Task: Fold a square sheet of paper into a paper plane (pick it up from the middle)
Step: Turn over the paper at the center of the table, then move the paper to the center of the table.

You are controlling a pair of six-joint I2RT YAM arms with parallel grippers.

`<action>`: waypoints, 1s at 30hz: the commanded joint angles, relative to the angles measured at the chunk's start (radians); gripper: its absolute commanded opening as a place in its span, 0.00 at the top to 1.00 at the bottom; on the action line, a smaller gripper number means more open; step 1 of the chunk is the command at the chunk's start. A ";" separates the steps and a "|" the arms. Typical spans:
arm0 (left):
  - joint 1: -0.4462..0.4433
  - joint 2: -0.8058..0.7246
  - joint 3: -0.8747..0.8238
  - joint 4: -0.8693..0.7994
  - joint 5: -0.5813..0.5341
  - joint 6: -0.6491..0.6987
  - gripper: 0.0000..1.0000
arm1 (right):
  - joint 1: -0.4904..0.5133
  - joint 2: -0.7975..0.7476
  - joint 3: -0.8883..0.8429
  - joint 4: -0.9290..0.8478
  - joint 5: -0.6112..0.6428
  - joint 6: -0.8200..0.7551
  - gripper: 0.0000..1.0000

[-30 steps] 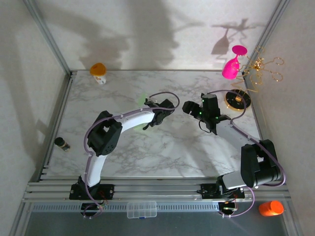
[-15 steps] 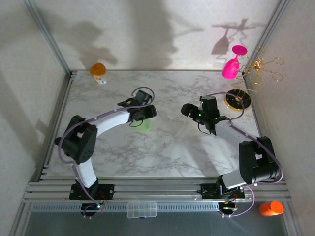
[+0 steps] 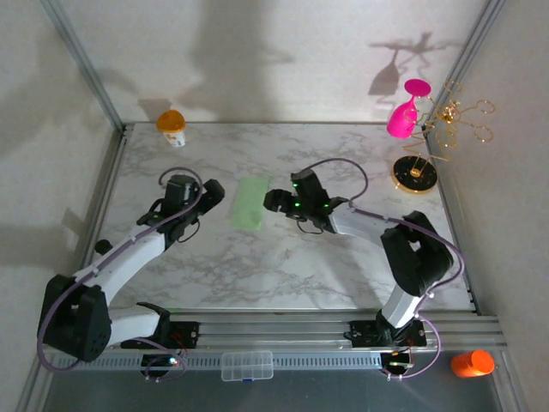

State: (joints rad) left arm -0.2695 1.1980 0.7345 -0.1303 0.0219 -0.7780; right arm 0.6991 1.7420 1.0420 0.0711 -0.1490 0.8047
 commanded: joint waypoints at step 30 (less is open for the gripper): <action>0.190 -0.095 -0.079 -0.002 0.224 0.152 0.01 | 0.084 0.272 0.128 -0.099 -0.036 -0.017 0.35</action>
State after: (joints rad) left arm -0.0895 1.1275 0.6643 -0.1345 0.2214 -0.6533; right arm 0.7998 2.0445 1.2518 0.0528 -0.1715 0.8692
